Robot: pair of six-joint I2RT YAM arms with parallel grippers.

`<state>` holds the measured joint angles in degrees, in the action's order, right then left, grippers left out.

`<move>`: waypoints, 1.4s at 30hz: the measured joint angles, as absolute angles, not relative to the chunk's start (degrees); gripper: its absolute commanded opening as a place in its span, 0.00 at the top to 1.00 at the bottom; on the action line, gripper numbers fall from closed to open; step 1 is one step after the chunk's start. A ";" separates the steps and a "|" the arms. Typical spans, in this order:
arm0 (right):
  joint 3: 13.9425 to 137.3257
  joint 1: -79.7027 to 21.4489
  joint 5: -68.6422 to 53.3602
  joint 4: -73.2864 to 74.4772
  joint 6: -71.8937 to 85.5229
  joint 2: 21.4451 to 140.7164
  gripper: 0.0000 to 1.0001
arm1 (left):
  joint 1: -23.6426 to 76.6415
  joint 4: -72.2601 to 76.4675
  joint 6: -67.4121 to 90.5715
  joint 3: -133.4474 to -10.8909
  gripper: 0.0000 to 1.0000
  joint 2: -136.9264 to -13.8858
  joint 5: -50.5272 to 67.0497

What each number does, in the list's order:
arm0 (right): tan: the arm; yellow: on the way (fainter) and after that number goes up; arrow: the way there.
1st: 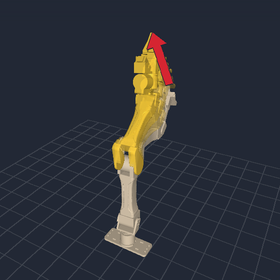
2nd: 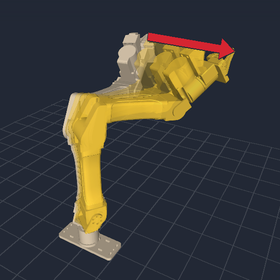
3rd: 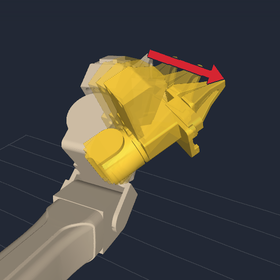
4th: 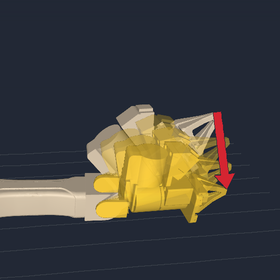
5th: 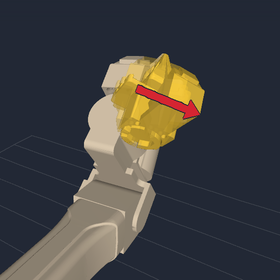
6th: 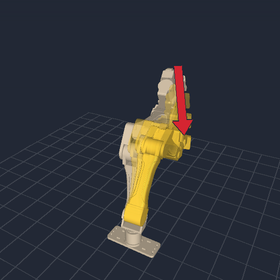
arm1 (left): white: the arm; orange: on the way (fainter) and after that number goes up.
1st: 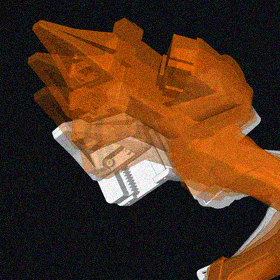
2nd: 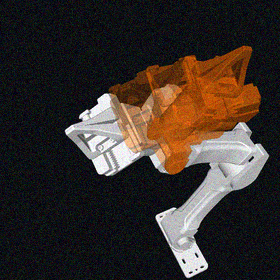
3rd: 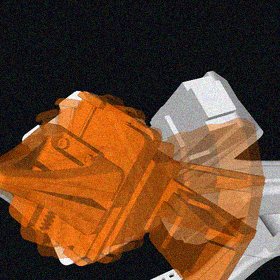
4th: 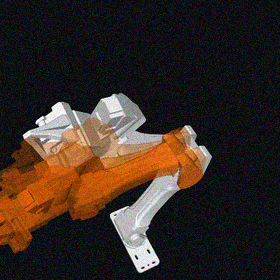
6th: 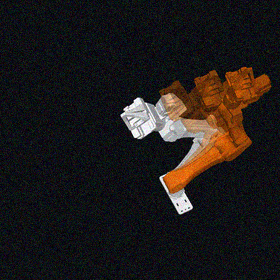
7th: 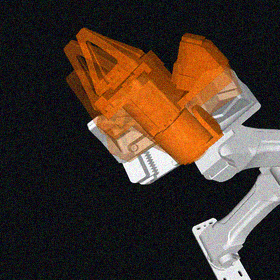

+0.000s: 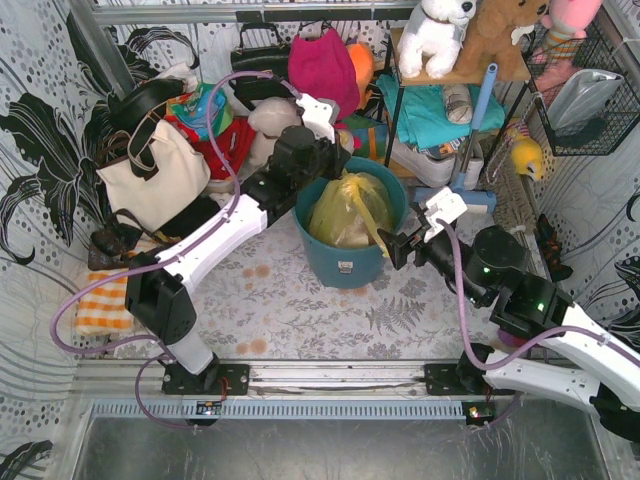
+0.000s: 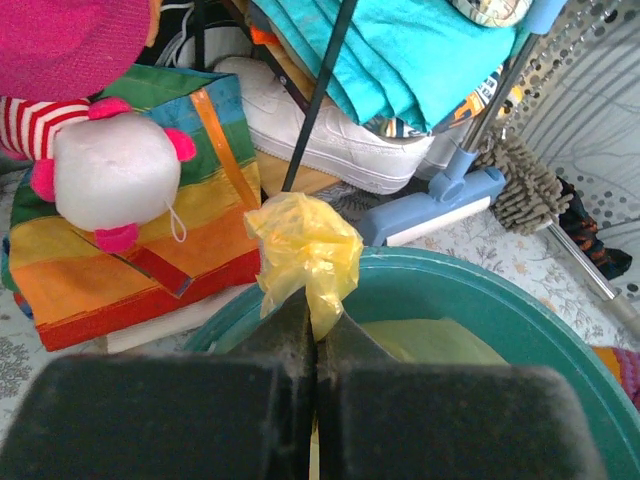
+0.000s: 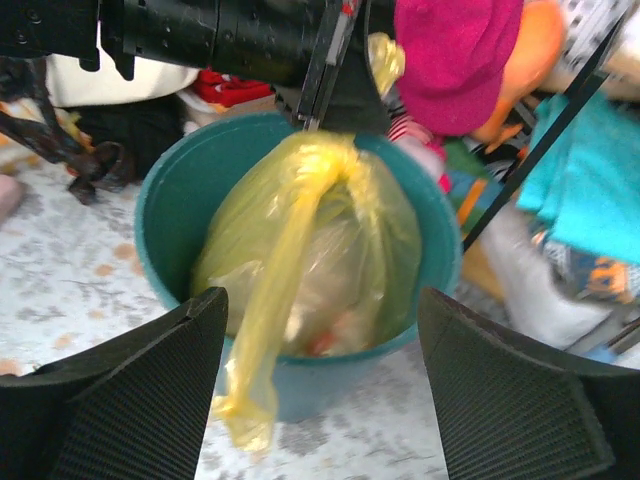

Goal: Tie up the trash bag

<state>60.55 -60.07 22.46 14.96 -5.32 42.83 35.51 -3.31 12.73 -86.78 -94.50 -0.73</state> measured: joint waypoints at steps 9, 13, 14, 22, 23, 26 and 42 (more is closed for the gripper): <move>62.15 -60.10 19.94 16.08 -25.41 43.92 0.20 | 35.46 -5.30 11.03 -91.64 1.00 -99.70 9.98; 62.06 -60.10 18.83 18.20 -30.98 44.71 0.19 | 35.46 -7.35 9.91 -95.48 1.00 -103.02 15.84; 61.93 -60.10 18.59 18.65 -32.01 44.84 0.19 | 35.46 -7.79 9.58 -96.14 1.00 -103.59 17.06; 59.33 -60.03 17.52 19.46 -38.13 46.09 0.18 | 35.46 -11.77 6.66 -99.20 1.00 -104.75 23.33; 59.22 -59.86 17.10 19.42 -38.57 46.68 0.18 | 35.46 -12.14 6.46 -99.48 1.00 -104.77 23.83; 58.83 -59.05 15.31 19.09 -39.20 48.31 0.19 | 35.46 -12.73 5.67 -99.68 1.00 -104.77 24.86; 57.01 -55.90 -0.51 8.86 -39.70 54.65 0.38 | 35.46 -13.89 4.82 -99.68 1.00 -104.79 26.79</move>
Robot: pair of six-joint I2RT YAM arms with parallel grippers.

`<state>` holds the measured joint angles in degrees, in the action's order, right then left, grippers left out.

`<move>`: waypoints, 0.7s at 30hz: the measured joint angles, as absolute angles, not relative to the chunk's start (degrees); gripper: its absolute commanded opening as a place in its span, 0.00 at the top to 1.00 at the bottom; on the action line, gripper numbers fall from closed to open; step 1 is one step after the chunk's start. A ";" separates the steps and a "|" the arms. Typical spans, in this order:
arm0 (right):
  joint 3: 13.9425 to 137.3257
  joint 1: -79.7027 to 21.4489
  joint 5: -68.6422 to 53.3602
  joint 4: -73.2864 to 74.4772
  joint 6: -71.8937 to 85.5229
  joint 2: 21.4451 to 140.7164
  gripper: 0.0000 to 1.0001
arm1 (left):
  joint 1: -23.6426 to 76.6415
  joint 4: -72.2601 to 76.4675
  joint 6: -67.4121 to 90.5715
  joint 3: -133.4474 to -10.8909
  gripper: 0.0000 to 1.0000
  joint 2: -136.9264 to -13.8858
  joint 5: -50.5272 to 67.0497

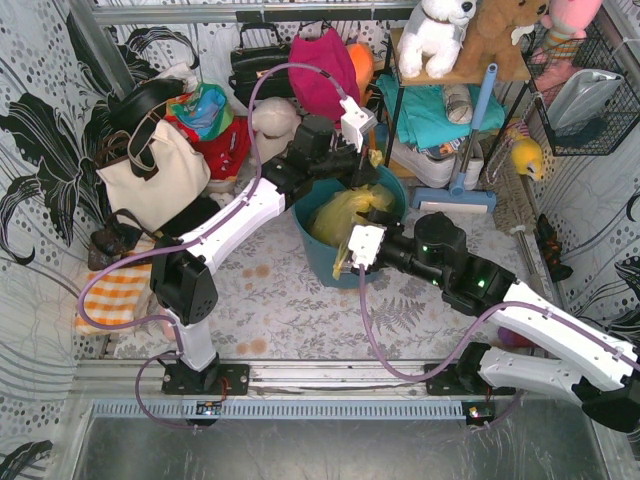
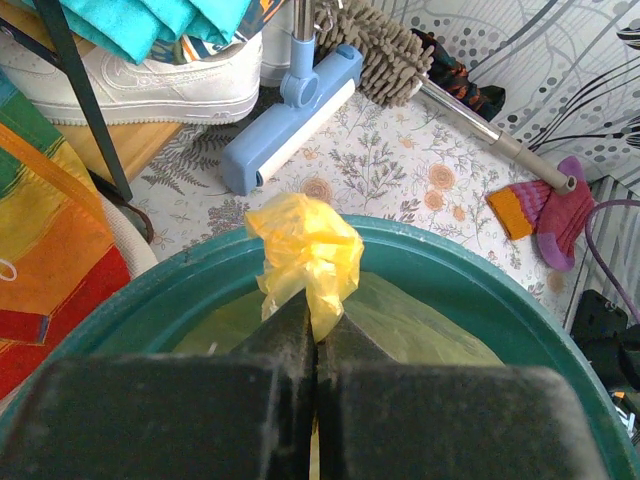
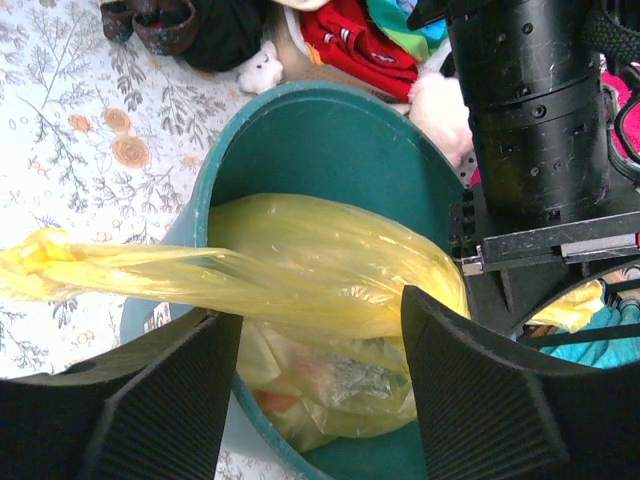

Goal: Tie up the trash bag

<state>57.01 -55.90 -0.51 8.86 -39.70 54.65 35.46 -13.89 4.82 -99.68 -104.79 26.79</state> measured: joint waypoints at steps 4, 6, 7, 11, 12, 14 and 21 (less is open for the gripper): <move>55.86 -54.81 -2.96 5.72 -38.59 54.65 0.52 | 35.46 -13.89 4.82 -99.66 1.00 -104.79 26.92; 55.11 -54.11 -4.16 3.73 -37.76 54.63 0.57 | 35.46 -13.87 4.82 -99.66 1.00 -104.79 27.00; 54.74 -53.74 -4.69 2.87 -37.23 54.63 0.61 | 35.46 -13.87 4.82 -99.68 1.00 -104.79 27.03; 52.31 -52.01 -6.50 -1.48 -34.24 54.37 0.76 | 35.46 -13.76 4.82 -99.63 1.00 -104.77 27.03; 51.66 -51.55 -6.90 -2.52 -33.19 54.33 0.78 | 35.46 -13.74 4.82 -99.61 1.00 -104.77 27.03; 50.68 -50.50 -7.57 -4.29 -30.55 54.33 0.81 | 35.46 -13.72 4.82 -99.57 1.00 -104.73 27.00; 49.06 -48.21 -6.33 -10.39 -16.93 53.74 1.00 | 35.46 -12.80 4.84 -98.32 1.00 -103.94 25.08</move>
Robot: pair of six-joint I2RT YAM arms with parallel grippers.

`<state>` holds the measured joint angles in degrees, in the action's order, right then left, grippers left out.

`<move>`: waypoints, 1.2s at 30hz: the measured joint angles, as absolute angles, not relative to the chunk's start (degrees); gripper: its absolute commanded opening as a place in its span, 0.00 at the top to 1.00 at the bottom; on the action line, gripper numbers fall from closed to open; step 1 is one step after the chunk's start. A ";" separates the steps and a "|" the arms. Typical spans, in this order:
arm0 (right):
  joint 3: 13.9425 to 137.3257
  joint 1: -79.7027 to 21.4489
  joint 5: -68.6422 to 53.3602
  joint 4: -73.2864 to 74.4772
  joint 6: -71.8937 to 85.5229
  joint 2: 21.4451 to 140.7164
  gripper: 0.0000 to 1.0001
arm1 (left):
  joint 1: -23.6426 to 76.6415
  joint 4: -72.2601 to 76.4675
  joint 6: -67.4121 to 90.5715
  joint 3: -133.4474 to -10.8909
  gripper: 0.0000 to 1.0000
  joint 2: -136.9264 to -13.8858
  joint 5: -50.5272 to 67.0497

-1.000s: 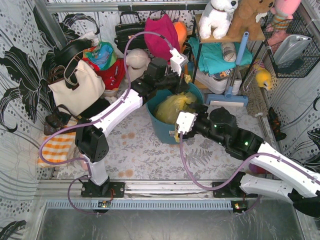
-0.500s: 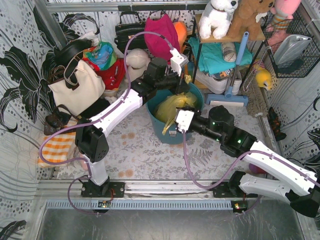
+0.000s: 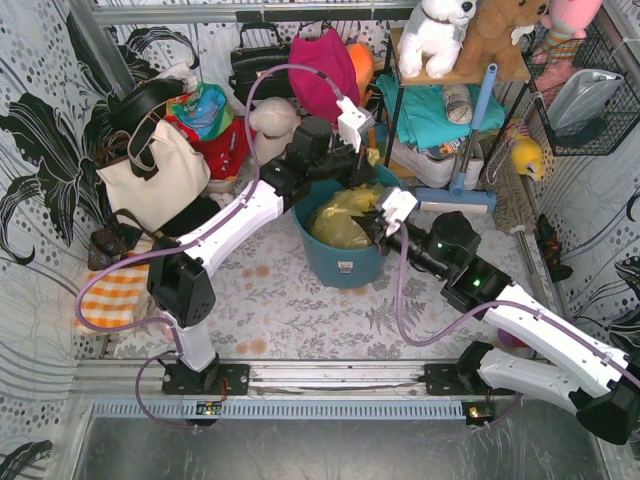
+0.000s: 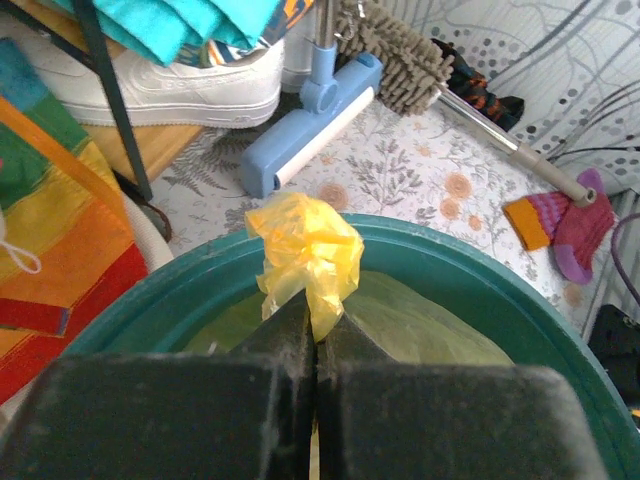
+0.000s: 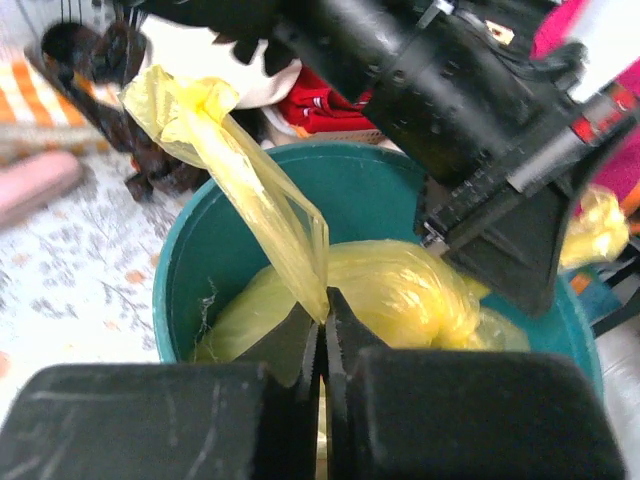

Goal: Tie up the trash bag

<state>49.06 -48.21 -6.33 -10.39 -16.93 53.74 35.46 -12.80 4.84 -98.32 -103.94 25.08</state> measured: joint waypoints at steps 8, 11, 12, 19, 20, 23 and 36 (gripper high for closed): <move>52.34 -44.23 -1.78 -6.42 8.23 55.72 1.00 | 35.40 -8.86 4.84 -96.55 1.00 -101.01 15.11; 55.27 -41.04 -4.73 -4.75 18.59 58.89 1.00 | 35.24 -6.37 4.82 -96.49 1.00 -99.70 10.46; 55.64 -39.83 -6.37 -4.29 21.89 59.44 1.00 | 35.18 -5.50 4.80 -96.49 1.00 -99.26 8.97; 63.09 -34.30 -17.43 -0.91 37.50 62.41 1.00 | 35.24 -1.48 4.19 -96.90 1.00 -97.73 4.34; 64.20 -34.09 -18.81 -0.91 39.07 62.35 1.00 | 35.27 -0.97 4.14 -96.90 1.00 -97.71 3.99; 64.86 -33.87 -22.15 -2.07 43.53 61.23 1.00 | 35.29 0.25 4.12 -96.88 1.00 -97.71 3.18; 44.66 -33.47 -26.63 -12.14 60.55 55.05 1.00 | 35.24 2.72 4.89 -88.29 1.00 -98.56 0.05</move>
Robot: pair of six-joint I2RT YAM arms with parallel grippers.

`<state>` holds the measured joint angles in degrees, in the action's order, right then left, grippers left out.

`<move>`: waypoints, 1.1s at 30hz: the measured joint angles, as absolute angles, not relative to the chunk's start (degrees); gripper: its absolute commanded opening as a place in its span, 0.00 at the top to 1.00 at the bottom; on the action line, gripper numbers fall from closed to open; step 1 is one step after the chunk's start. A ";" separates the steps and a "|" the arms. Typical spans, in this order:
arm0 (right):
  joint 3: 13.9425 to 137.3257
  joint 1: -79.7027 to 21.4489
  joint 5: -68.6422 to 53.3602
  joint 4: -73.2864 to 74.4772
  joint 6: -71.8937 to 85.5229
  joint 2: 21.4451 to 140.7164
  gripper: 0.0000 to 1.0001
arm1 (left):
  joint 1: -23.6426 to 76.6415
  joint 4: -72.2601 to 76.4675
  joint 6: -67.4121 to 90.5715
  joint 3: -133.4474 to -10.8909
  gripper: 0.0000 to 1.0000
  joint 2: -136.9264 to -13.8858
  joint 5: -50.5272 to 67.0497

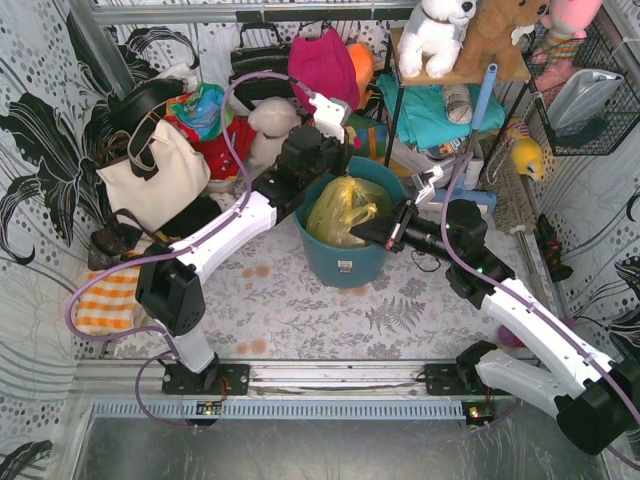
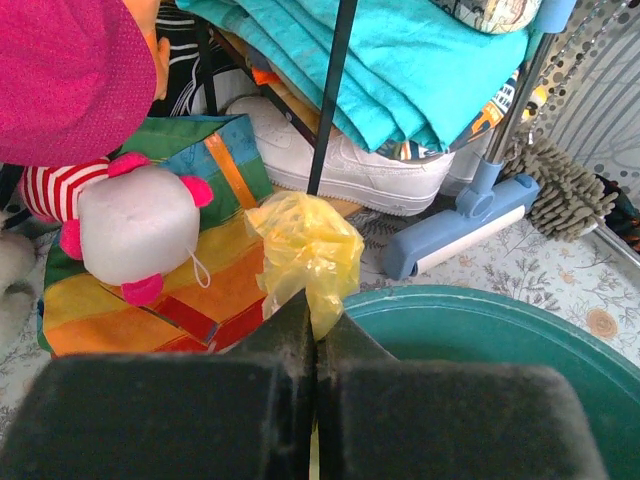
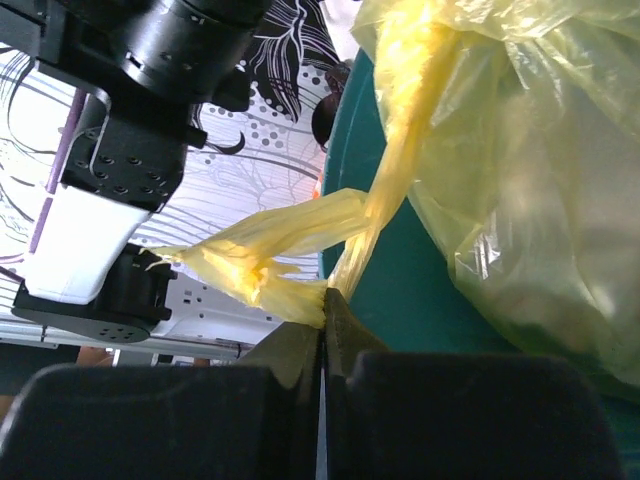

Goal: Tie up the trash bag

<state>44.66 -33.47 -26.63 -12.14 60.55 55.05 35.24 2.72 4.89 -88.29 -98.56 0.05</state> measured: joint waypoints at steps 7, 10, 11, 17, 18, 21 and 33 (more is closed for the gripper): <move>50.76 -33.34 -27.46 -10.28 59.68 54.89 1.00 | 35.24 1.74 4.91 -91.50 1.00 -99.24 -0.56; 54.41 -33.34 -27.92 -10.37 58.89 54.50 1.00 | 35.24 1.91 4.91 -93.93 1.00 -99.18 -0.67; 54.96 -33.36 -28.29 -10.37 58.87 54.08 1.00 | 35.22 2.00 4.89 -94.43 1.00 -99.15 -0.71; 53.23 -33.36 -28.97 -10.59 58.92 51.46 1.00 | 35.20 1.67 5.32 -95.18 1.00 -99.59 -0.71; 52.03 -33.36 -28.95 -10.55 58.94 50.96 1.00 | 35.20 1.61 5.50 -95.15 1.00 -99.85 -0.73; 48.51 -33.36 -28.69 -9.32 58.94 49.80 1.00 | 35.20 0.97 5.98 -94.87 1.00 -100.92 -0.80; 56.93 -33.41 -19.09 8.67 46.96 45.76 0.43 | 35.18 0.05 7.84 -91.11 1.00 -101.03 -0.89</move>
